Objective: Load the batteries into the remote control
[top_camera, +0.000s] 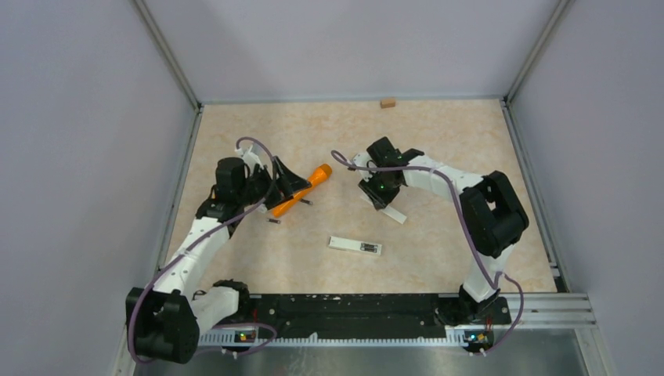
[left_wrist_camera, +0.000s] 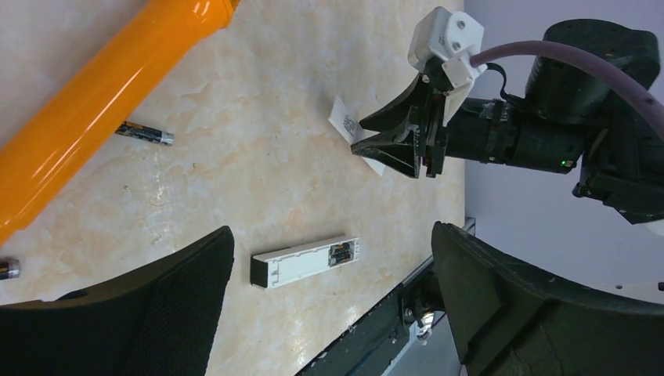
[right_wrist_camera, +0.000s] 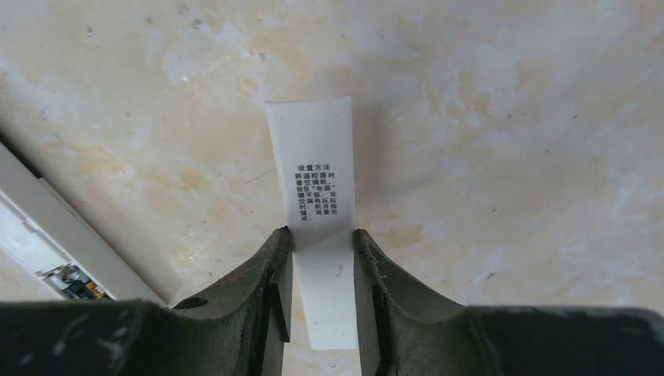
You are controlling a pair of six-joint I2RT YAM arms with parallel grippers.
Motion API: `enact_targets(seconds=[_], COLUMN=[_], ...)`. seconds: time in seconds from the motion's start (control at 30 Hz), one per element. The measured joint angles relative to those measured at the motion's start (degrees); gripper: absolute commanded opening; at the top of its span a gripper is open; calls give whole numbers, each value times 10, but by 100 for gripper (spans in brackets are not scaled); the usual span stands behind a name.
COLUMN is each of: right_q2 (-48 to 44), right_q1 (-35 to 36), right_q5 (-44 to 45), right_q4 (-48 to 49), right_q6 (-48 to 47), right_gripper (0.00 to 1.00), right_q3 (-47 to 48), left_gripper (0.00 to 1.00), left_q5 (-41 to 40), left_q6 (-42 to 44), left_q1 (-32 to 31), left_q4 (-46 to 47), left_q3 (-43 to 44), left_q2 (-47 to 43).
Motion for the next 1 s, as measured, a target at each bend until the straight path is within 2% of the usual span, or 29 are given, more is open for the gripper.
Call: enact_targets(seconds=[0.27,0.6,0.77,1.0], right_q2=[-40,-75,-79,-89], right_q1=[23,75,97,109], right_q5=[-28,-72,-90,-112], right_q4=[18,24,24,32], right_q6=[-7,-12,-12,-11], right_gripper=[28,28,28,28], right_q3=[-15,-18,-18,-21], left_gripper=[97,82,78,65], left_q5=[2,7,16,32], left_q6=[-31,-59,-72,-99], left_q1=[-43,-115,-122,-131], left_q4=[50,110,127,154], left_q3=[-21,-14,-9,-8], left_q2=[54,158,185,212])
